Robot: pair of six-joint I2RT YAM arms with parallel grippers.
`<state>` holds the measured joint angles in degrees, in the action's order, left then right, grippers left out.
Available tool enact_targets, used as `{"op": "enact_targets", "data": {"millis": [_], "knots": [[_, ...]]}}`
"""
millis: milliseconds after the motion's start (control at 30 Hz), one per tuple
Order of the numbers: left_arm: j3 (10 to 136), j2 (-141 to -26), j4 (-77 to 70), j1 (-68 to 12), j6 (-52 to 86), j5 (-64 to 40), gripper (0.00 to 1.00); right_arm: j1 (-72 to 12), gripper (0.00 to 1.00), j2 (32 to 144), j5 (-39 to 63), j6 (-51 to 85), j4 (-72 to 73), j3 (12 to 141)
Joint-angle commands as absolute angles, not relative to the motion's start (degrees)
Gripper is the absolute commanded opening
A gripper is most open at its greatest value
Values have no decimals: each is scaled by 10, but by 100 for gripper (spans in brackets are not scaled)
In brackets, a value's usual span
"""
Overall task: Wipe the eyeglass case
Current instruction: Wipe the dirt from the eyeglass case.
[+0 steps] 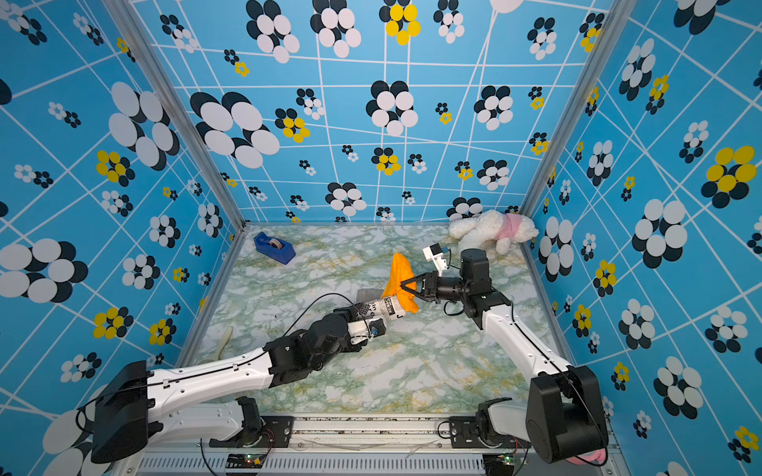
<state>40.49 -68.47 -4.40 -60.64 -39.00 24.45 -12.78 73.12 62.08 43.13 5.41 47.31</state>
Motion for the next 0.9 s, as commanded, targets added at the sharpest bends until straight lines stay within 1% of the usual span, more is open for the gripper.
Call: {"op": "enact_targets", "data": {"millis": [0, 67, 200, 267, 333, 400, 533, 600, 767, 867], "knots": [[417, -651, -110, -581, -389, 269, 8, -138, 0, 695, 675, 481, 68, 441], [418, -644, -107, -575, -392, 272, 8, -138, 0, 685, 682, 523, 105, 429], [409, -623, -111, -559, -385, 266, 9, -138, 0, 677, 692, 571, 125, 415], [407, -615, -111, -550, -375, 267, 9, -139, 0, 676, 699, 613, 167, 398], [406, -605, -101, -537, -344, 249, 9, -140, 0, 674, 706, 648, 211, 381], [411, -596, -83, -519, -311, 220, 9, -142, 0, 667, 706, 642, 197, 384], [432, -589, -35, -487, -249, 145, 9, -143, 0, 643, 684, 587, 134, 407], [445, -586, -11, -474, -218, 94, 9, -145, 0, 642, 677, 591, 155, 409], [480, -586, 28, -436, -122, -80, 9, -164, 0, 691, 672, 655, 309, 399], [494, -592, 32, -414, -77, -172, 9, -185, 0, 757, 679, 745, 474, 413]]}}
